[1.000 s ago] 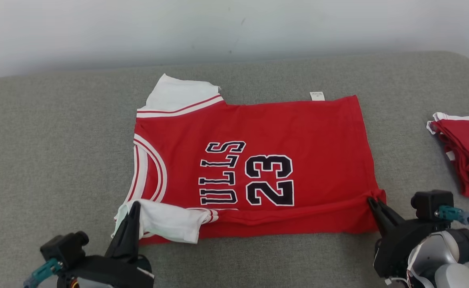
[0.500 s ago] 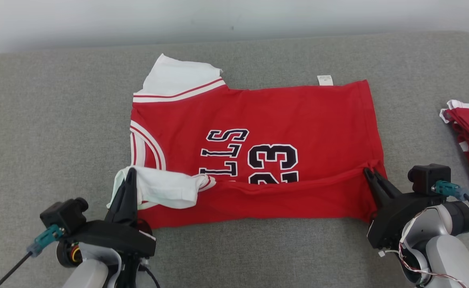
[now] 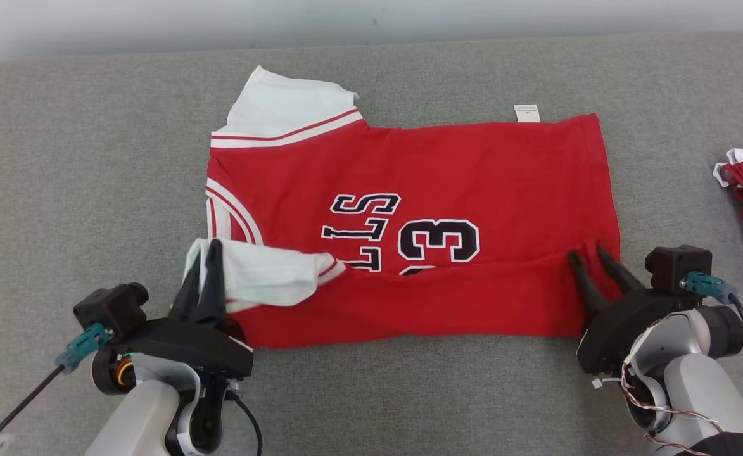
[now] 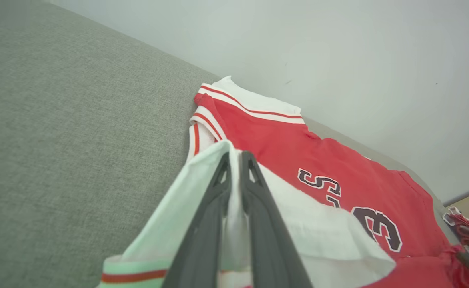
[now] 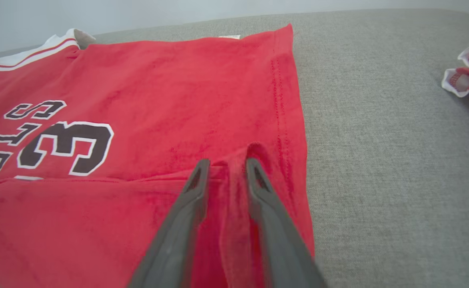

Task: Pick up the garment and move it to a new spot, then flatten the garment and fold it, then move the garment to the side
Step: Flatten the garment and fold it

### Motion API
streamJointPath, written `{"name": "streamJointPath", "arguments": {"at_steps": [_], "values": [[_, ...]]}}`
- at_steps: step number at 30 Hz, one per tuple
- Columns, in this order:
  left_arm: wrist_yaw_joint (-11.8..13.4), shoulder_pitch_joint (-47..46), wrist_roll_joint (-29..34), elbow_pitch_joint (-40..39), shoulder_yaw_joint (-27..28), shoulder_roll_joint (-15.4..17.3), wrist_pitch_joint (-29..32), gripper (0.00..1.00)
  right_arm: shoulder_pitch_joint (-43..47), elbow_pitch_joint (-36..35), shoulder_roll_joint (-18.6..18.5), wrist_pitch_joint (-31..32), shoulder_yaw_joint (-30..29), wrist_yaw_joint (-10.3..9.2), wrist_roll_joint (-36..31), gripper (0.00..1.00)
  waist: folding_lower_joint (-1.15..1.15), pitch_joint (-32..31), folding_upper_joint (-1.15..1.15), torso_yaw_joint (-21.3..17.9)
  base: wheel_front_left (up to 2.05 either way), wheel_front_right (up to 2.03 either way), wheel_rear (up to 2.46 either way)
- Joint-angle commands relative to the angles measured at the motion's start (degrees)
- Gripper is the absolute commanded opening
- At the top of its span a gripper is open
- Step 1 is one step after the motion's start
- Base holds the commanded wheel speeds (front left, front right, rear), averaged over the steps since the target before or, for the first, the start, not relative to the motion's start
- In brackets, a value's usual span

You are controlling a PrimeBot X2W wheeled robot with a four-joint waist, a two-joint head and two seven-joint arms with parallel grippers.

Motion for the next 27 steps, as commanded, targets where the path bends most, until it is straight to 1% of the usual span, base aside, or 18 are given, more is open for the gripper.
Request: {"name": "streamJointPath", "arguments": {"at_steps": [1, 5, 7, 8, 14, 20, 23, 27], "values": [[-0.2, -0.4, 0.4, 0.2, 0.2, -0.2, -0.2, 1.00, -0.5, 0.2, 0.3, -0.3, -0.1, -0.17, -0.5, 1.00, -0.01, 0.0, -0.01, 0.0, 0.00, 0.00, 0.00], [-0.5, -1.0, 2.2, 1.2, 0.8, -0.7, -0.4, 1.00, -0.9, 1.7, 0.8, -1.5, -0.3, -0.17, -0.8, 1.00, -0.01, -0.5, -0.01, 0.0, 0.00, 0.00, 0.00], [-0.4, -1.2, 3.6, 0.5, 2.4, -0.9, -0.4, 1.00, -1.0, 2.1, 0.9, -2.1, -0.4, -0.17, -0.9, 1.00, -0.01, -0.7, -0.01, 0.0, 0.00, 0.00, 0.00], [-0.4, -0.1, 5.5, -0.1, 3.8, -1.3, -0.4, 1.00, -0.8, 2.0, 0.9, -2.6, -0.6, -0.17, -0.9, 1.00, -0.01, -1.1, -0.01, 0.0, 0.00, 0.00, 0.00], [0.0, 5.6, 12.9, -2.5, 6.2, -0.6, -0.4, 1.00, 2.0, 0.5, 0.8, -2.9, -2.4, -0.17, -0.2, 1.00, -0.01, -3.3, -0.01, 0.1, 0.00, 0.00, 0.00], [2.2, 12.3, 18.7, -3.3, 6.2, 0.7, -0.4, 1.00, 6.4, -2.1, 2.4, -1.7, -7.0, -0.17, -2.1, 1.00, -0.01, -5.2, -0.01, -0.1, 0.00, 0.00, 0.00], [2.8, 14.6, 20.5, -2.1, 5.7, 1.6, -0.4, 1.00, 8.2, -3.4, 3.3, -0.7, -8.7, -0.17, -3.4, 1.00, -0.01, -5.5, -0.01, -0.1, 0.00, 0.00, 0.00], [4.1, 15.5, 21.5, -0.4, 4.8, 1.7, 0.1, 1.00, 9.7, -3.8, 4.4, 1.2, -10.0, -0.17, -4.8, 1.00, -0.01, -5.3, -0.01, -0.3, 0.00, 0.00, 0.00]]}}
